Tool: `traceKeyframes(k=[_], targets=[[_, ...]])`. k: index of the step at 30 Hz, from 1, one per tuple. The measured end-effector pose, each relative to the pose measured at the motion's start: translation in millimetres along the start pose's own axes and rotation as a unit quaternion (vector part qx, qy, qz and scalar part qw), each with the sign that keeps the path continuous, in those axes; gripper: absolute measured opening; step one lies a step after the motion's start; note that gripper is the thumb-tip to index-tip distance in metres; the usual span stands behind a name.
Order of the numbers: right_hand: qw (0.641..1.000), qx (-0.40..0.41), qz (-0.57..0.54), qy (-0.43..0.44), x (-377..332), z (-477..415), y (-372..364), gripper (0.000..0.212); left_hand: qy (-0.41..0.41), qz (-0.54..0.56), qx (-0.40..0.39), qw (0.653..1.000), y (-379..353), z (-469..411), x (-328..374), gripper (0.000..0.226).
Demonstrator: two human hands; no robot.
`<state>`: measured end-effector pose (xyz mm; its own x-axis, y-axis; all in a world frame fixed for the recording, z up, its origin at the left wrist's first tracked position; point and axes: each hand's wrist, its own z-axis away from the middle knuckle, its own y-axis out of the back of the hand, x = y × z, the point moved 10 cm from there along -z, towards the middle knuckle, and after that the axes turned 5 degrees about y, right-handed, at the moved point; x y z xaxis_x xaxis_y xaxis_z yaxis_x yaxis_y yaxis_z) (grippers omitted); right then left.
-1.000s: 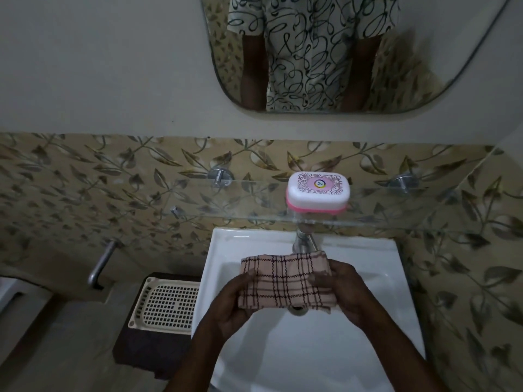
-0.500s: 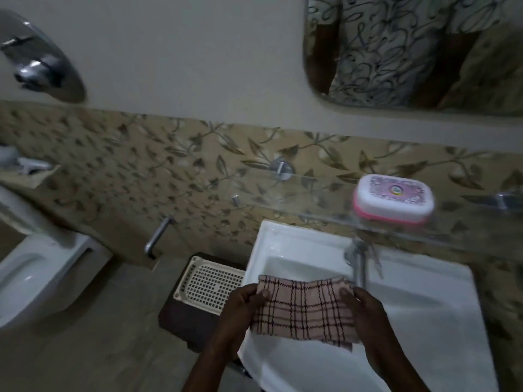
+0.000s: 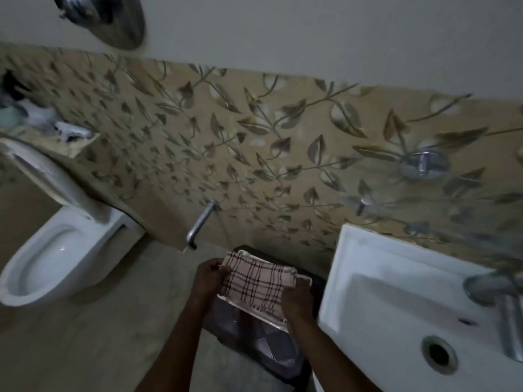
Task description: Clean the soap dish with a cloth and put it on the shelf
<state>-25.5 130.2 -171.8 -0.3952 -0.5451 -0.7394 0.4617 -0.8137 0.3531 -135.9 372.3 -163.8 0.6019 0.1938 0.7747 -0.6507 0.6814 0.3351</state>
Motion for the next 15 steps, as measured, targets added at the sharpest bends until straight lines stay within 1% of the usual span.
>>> traceKeyframes(k=[2, 5, 8, 9, 11, 13, 14, 15], targets=[[0.998, 0.032, 0.020, -0.041, 16, -18, -10, 0.042, -0.008, -0.034, 0.000, 0.999, -14, -29, -14, 0.014], [0.994, 0.059, 0.036, -0.090, 38, -39, -15, 0.042, 0.000, -0.090, -0.020, 0.996, -41, -61, -39, 0.013], [0.989, 0.070, 0.065, -0.116, 52, -54, -23, 0.039, 0.025, -0.132, -0.030, 0.991, -60, -87, -62, 0.020], [0.988, 0.070, 0.077, -0.115, 52, -57, -26, 0.039, 0.021, -0.144, -0.026, 0.989, -62, -89, -62, 0.020], [0.985, 0.060, 0.111, -0.118, 54, -66, -33, 0.043, -0.021, -0.192, -0.009, 0.981, -61, -93, -53, 0.020], [0.980, 0.044, 0.155, -0.120, 53, -71, -36, 0.047, -0.101, -0.261, 0.025, 0.960, -61, -94, -39, 0.027], [0.978, 0.043, 0.177, -0.106, 51, -74, -38, 0.046, -0.139, -0.284, 0.041, 0.948, -63, -91, -33, 0.029], [0.980, 0.034, 0.177, -0.088, 46, -71, -41, 0.045, -0.148, -0.278, 0.050, 0.948, -66, -83, -33, 0.031]])
